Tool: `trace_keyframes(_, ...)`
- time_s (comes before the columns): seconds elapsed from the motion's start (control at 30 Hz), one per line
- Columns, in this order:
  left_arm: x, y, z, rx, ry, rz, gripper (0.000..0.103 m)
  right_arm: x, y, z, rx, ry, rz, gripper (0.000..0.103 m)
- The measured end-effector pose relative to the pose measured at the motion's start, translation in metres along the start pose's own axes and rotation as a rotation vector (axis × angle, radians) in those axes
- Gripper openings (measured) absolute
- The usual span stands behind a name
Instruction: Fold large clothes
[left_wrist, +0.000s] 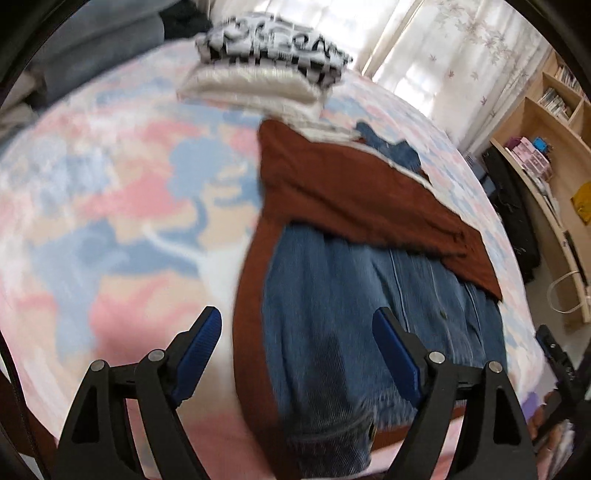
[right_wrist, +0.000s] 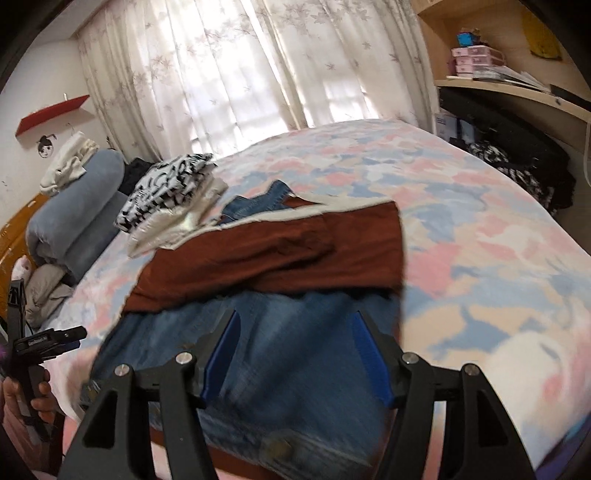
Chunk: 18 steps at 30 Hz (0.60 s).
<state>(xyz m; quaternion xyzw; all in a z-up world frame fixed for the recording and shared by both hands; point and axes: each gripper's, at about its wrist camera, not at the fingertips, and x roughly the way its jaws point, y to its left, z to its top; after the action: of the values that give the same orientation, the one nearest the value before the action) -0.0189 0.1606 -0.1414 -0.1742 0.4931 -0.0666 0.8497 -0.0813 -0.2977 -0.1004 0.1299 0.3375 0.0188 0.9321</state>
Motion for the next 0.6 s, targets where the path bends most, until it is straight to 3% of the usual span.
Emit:
trace_keyframes(0.2, 0.017, 0.007, -0.022, -0.025, 0.077, -0.084, 0.082, -0.01, -0.04, -0.028, 0.079, 0.09, -0.03, 0.063)
trace_keyframes(0.3, 0.023, 0.009, -0.029, -0.034, 0.073, -0.095, 0.082, -0.007, -0.051, -0.042, 0.096, 0.138, -0.024, 0.063)
trace_keyframes(0.47, 0.03, 0.009, -0.033, -0.021, 0.066, -0.099, 0.086, 0.015, -0.061, -0.062, 0.164, 0.226, 0.055, 0.063)
trace_keyframes(0.6, 0.034, 0.005, -0.035, 0.009, 0.057, -0.102, 0.091, 0.028, -0.06, -0.064, 0.195, 0.227, 0.121, 0.063)
